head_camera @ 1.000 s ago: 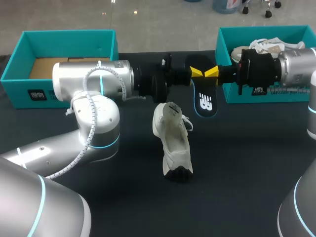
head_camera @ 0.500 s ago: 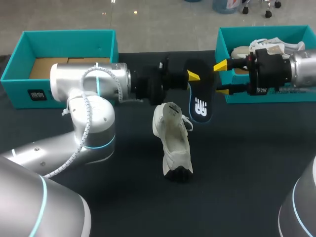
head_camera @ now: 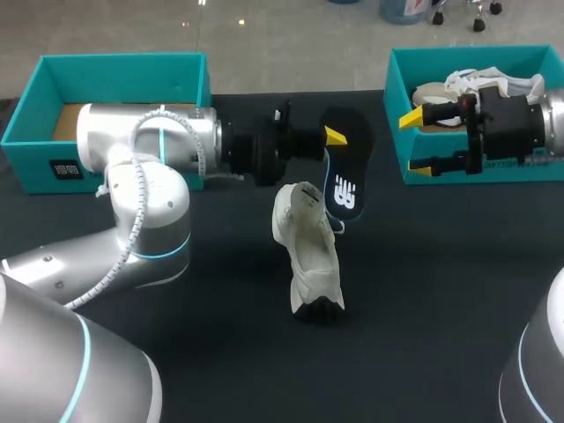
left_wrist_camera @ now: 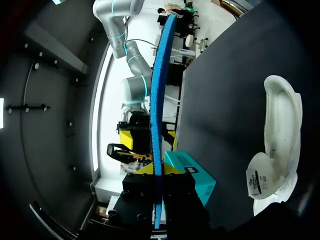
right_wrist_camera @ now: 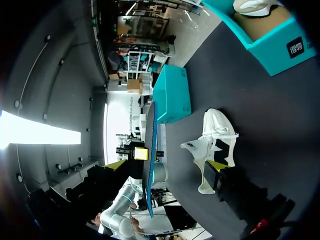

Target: Take the shoe out of the shoebox, open the shoe tongue, remove and reinsert the insole, then place the shoe into the shoebox

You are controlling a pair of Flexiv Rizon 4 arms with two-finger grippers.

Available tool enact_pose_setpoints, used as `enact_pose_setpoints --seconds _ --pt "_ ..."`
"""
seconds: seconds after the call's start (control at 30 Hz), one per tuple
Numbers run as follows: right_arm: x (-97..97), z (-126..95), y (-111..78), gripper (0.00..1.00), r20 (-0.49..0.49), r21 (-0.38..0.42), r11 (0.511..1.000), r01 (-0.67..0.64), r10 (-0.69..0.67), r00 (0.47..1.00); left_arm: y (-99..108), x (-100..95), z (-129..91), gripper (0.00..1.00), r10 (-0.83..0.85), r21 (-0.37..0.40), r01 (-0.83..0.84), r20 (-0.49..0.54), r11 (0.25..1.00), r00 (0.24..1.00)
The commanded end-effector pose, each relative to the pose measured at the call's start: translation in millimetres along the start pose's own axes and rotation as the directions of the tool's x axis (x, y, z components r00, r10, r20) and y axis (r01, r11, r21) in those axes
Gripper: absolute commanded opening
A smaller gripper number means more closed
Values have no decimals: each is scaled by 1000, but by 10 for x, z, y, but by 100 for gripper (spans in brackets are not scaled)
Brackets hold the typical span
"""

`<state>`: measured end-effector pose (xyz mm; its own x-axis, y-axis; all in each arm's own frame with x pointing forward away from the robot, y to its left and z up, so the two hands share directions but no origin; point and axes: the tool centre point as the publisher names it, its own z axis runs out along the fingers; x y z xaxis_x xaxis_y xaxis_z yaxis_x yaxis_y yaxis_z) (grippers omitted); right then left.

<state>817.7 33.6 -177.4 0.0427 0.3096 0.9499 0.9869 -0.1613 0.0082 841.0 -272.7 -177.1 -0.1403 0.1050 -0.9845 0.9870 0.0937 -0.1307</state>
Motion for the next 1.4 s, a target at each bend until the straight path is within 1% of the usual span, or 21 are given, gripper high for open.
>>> enact_pose_setpoints --seconds 0.03,0.17,0.23,0.37,0.43,0.5,0.7,0.8,0.9,1.0,1.13,1.23,1.3,1.4 --pt "7 7 -5 100 4 -1 1000 -2 2 1000 -5 -1 4 0 1 -1 -1 -1 1000 1000" --pt "7 7 -5 100 4 -1 1000 -2 2 1000 -5 -1 4 0 1 -1 -1 -1 1000 1000" --pt "-128 -70 -27 100 34 6 999 37 -38 999 -5 -1 4 0 1 -1 -1 -1 1000 1000" --pt "-410 -297 -93 100 74 29 999 46 -48 996 -5 -1 4 0 1 -1 -1 -1 1000 1000" --pt "-497 -408 -118 100 107 32 998 51 -54 993 -5 -1 4 0 1 -1 -1 -1 1000 1000" --pt "-533 -521 -149 100 125 36 998 58 -62 990 -5 -1 4 0 1 -1 -1 -1 1000 1000" --pt "-514 -788 -290 100 155 29 998 52 -56 986 -5 -1 4 0 1 -1 -1 -1 1000 1000" --pt "-481 -885 -377 100 181 -11 998 63 -60 982 -5 -1 4 0 1 -1 -1 -1 1000 1000" --pt "-465 -976 -465 100 186 -63 996 68 -55 981 -5 -1 4 0 1 -1 -1 -1 1000 1000" --pt "-469 -1032 -531 100 193 -86 994 63 -46 980 -5 -1 4 0 1 -1 -1 -1 1000 1000" --pt "-469 -1090 -616 100 196 -85 995 55 -38 980 -5 -1 4 0 1 -1 -1 -1 1000 1000" --pt "-461 -1107 -667 100 206 -58 997 52 -39 978 -5 -1 4 0 1 -1 -1 -1 1000 1000" --pt "-486 -1094 -685 100 197 -26 999 25 -20 980 -5 -1 4 0 1 -1 -1 -1 1000 1000" --pt "-499 -1079 -687 100 211 -26 999 41 -35 977 -5 -1 4 0 1 -1 -1 -1 1000 1000"
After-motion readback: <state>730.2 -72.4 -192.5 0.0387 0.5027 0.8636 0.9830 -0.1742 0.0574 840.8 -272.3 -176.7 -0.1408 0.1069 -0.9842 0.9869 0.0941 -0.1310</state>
